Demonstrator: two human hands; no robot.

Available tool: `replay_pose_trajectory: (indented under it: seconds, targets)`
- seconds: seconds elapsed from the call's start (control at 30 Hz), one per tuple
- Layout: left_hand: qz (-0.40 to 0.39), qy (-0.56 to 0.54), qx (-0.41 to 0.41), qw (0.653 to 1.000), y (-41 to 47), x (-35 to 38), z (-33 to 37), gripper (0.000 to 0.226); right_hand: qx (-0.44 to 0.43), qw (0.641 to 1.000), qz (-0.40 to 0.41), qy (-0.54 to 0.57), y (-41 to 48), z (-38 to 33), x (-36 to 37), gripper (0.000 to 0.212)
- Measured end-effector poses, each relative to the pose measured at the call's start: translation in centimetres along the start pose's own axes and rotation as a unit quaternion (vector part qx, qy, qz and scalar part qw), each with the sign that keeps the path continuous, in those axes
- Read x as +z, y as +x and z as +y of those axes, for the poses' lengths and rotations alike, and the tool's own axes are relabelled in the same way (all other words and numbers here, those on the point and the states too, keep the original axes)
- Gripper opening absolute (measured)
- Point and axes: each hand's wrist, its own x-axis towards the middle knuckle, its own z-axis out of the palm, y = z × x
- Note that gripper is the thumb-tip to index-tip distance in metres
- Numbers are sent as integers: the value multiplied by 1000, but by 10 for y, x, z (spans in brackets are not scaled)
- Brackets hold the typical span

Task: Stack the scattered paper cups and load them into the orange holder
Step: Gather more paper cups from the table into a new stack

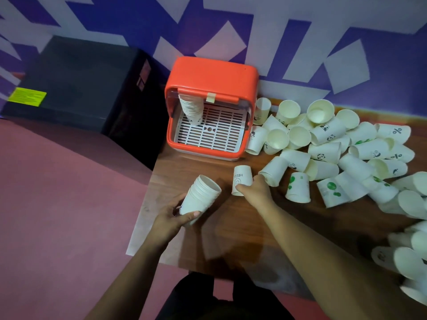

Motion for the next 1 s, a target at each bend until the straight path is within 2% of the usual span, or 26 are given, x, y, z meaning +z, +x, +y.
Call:
replay_pose_trajectory:
  seconds: [0.13, 0.23, 0.33, 0.5, 0.63, 0.73, 0.87, 0.93, 1.0]
  targets:
    - [-16, 51, 7, 999, 7, 4, 2, 66, -41, 991, -78, 102, -31, 6, -28, 64]
    - [-35, 77, 18, 996, 10, 11, 9, 59, -119, 982, -144, 36, -49, 9, -62, 63]
    - [-63, 104, 36, 992, 12, 21, 16, 61, -160, 972, -169, -36, -55, 8, -90, 66]
    - [-77, 134, 77, 985, 12, 40, 23, 65, -193, 965, -169, -48, -55, 4, -102, 73]
    - [-104, 137, 72, 982, 7, 44, 19, 67, -177, 959, -221, -11, -60, 7, -89, 101]
    - [-106, 126, 59, 985, 2, 49, 15, 68, -177, 952, -252, 9, -63, 12, -72, 93]
    - [-88, 87, 46, 991, -3, 48, 6, 67, -172, 956, -236, 25, -57, 12, -66, 60]
    - [-75, 74, 42, 994, -5, 46, 3, 66, -170, 970, -166, 46, -41, 8, -71, 41]
    - [-59, 68, 45, 995, -8, 44, 2, 63, -184, 982, -38, -30, -19, 7, -76, 39]
